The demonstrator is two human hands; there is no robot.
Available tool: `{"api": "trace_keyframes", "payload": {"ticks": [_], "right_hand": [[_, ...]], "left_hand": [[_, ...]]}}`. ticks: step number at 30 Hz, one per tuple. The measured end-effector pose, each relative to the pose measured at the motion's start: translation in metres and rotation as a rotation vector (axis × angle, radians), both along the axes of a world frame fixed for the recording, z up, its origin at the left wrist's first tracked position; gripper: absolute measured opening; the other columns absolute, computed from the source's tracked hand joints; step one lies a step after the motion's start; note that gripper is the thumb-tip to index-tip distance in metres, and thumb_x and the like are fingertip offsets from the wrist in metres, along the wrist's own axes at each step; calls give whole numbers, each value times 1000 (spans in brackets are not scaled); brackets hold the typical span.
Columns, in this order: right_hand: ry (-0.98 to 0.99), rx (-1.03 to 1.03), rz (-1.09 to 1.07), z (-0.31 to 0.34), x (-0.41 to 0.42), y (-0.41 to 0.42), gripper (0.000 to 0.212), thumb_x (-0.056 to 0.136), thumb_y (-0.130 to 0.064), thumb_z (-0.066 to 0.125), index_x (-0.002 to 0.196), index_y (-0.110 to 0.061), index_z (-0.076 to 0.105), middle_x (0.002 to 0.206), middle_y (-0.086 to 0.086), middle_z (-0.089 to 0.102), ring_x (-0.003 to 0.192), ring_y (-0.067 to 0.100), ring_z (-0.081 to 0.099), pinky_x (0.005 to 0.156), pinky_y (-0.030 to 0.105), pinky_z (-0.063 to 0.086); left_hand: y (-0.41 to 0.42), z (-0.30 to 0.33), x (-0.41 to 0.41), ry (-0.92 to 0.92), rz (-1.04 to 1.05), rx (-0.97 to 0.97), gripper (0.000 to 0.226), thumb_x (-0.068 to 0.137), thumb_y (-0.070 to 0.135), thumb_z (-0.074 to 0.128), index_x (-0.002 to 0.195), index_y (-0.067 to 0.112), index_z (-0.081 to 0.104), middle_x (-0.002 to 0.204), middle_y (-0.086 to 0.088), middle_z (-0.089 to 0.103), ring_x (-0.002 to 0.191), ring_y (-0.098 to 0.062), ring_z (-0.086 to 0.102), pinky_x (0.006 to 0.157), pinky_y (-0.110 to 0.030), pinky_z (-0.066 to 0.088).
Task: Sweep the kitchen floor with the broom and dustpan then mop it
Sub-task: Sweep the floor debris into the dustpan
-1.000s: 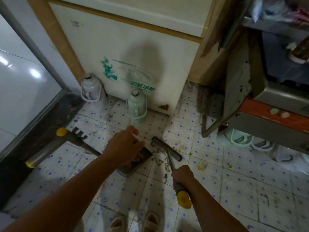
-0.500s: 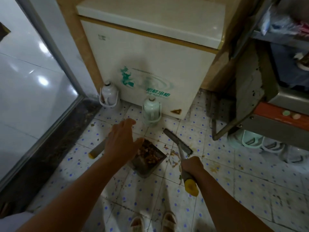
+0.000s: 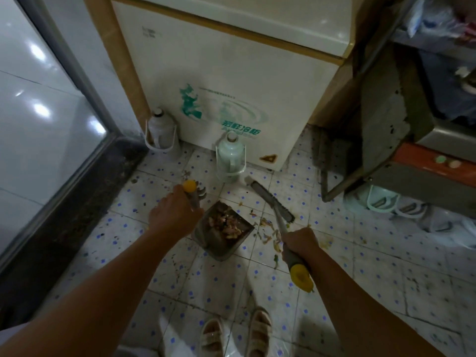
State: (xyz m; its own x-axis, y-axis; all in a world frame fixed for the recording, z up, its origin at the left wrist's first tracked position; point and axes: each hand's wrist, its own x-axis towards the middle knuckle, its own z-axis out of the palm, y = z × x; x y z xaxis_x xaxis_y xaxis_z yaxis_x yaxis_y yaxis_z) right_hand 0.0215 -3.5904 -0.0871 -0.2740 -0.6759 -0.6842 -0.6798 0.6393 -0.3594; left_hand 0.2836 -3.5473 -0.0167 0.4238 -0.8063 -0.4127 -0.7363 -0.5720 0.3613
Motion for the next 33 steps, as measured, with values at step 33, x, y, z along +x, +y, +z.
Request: {"api": "trace_keyframes", "payload": {"ticks": [33], "right_hand": [[-7,19,468,-8,-92,-134,36,93,-16,55,60,-16,40,120,20,62,59,12,40,60,20,40]], "left_hand": [[-44,46,-127,-180,245,-86,29,90,45,57,92,17,60,69,4,50,62,-11,50,57,-25,38]]}}
